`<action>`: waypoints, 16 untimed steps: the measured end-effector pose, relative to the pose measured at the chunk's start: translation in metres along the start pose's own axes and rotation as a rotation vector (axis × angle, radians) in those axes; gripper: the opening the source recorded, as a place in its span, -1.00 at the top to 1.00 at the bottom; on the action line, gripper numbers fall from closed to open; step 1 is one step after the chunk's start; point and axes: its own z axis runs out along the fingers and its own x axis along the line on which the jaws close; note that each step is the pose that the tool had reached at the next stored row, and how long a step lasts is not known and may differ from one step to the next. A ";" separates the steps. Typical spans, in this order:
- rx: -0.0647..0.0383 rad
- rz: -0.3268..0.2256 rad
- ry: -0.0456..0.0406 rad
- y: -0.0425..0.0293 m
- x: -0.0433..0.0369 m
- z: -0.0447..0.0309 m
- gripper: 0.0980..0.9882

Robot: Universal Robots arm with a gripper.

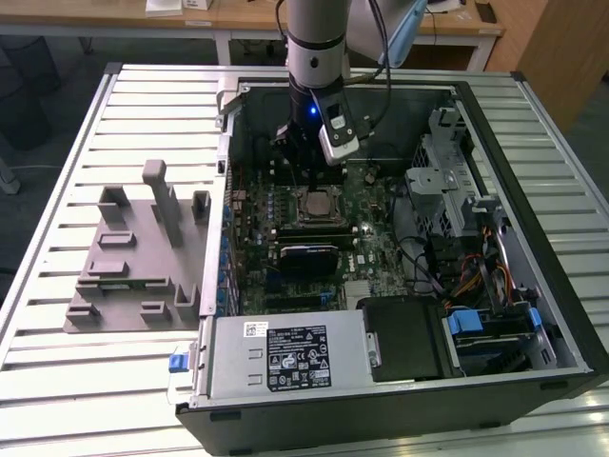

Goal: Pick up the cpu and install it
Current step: 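Install the first cpu locking lever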

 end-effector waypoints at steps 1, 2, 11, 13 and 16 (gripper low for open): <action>0.000 0.000 0.0001 0.0001 -0.0001 -0.0021 0.98; 0.000 0.000 0.0001 0.0001 -0.0002 -0.0043 0.98; 0.000 0.000 0.0000 0.0004 -0.0006 -0.0127 0.98; 0.000 0.000 0.0000 0.0003 -0.0006 -0.0127 0.98; 0.000 0.000 0.0001 -0.0003 0.0030 -0.0130 0.98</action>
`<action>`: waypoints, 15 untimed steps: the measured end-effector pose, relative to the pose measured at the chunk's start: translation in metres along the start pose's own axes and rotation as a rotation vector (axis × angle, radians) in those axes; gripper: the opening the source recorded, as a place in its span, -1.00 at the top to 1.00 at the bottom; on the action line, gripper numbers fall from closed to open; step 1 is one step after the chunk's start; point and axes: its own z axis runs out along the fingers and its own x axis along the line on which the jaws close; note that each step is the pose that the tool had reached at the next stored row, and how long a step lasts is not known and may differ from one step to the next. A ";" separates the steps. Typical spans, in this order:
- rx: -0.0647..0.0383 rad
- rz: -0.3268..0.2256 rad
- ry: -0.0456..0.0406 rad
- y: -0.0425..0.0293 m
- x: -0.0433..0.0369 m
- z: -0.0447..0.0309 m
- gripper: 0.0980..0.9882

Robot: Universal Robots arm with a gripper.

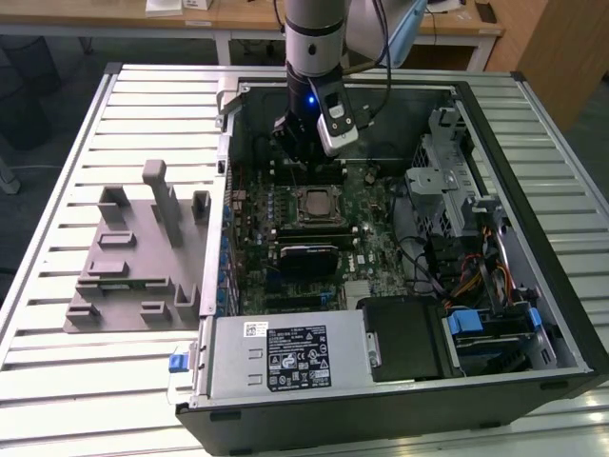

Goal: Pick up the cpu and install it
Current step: 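Install the first cpu locking lever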

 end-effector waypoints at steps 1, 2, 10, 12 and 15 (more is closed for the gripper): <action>0.000 0.000 -0.0001 -0.0002 0.0017 0.0000 0.98; 0.000 0.000 -0.0001 -0.0006 0.0037 -0.0001 0.98; 0.000 0.001 -0.0001 -0.0037 0.0228 -0.0011 0.98; 0.000 0.001 -0.0001 -0.0046 0.0287 -0.0014 0.98; 0.000 0.001 -0.0001 -0.0060 0.0369 -0.0019 0.98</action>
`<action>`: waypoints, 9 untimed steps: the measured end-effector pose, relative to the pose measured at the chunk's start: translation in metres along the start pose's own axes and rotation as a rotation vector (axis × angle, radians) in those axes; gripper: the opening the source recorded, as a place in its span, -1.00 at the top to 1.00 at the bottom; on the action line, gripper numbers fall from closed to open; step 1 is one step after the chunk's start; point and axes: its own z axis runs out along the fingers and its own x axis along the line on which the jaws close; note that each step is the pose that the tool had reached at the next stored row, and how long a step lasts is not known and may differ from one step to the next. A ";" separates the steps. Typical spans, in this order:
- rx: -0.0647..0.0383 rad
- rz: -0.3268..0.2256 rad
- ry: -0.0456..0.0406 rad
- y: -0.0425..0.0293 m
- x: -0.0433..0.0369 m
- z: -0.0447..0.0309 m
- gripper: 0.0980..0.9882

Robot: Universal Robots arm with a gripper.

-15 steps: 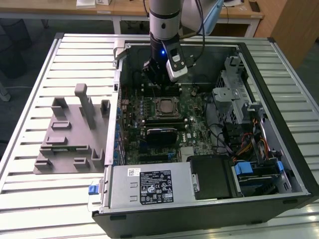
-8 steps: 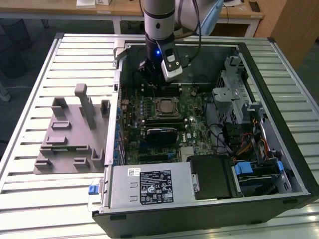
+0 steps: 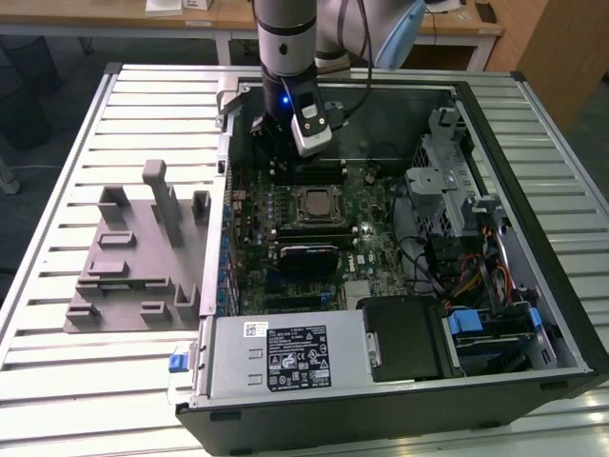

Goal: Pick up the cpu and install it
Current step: 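Install the first cpu locking lever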

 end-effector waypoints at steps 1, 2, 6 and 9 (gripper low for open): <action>0.000 0.000 0.0001 -0.0004 0.0026 -0.0001 0.98; -0.001 0.000 0.0002 -0.0008 0.0050 -0.0003 0.98; -0.023 0.001 0.0037 -0.0021 0.0109 -0.0006 0.98; -0.064 0.003 0.0105 -0.0027 0.0126 -0.0007 0.98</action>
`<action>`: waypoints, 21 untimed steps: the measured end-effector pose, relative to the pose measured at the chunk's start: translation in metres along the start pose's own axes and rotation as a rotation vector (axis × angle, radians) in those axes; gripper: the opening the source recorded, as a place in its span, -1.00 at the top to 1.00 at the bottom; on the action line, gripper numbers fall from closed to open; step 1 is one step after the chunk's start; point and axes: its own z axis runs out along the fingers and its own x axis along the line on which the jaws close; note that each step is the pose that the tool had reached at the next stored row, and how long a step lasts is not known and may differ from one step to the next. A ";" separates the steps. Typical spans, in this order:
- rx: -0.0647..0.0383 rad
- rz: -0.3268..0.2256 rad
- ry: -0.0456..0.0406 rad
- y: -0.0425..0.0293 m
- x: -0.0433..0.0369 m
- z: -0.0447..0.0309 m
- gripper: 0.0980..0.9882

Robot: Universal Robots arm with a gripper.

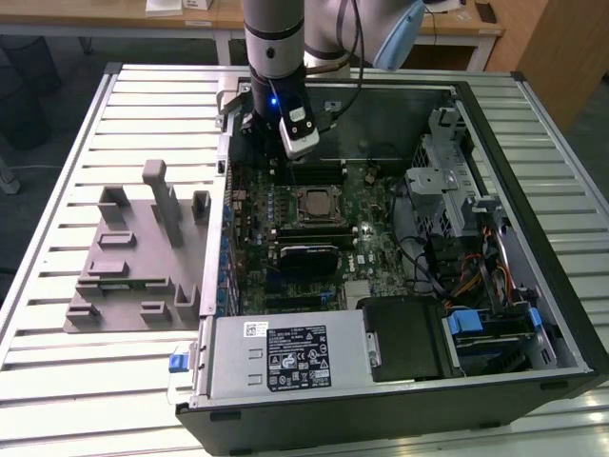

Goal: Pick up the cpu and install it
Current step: 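Install the first cpu locking lever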

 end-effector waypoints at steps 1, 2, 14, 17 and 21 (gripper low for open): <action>-0.014 0.001 0.0025 -0.0003 0.0005 -0.0001 0.98; -0.029 0.001 0.0049 -0.0005 0.0011 -0.0001 0.98; -0.142 0.007 0.0233 -0.0040 0.0034 -0.0005 0.98; -0.160 0.008 0.0262 -0.0039 0.0034 -0.0005 0.98; -0.161 0.008 0.0265 -0.0037 0.0021 -0.0004 0.98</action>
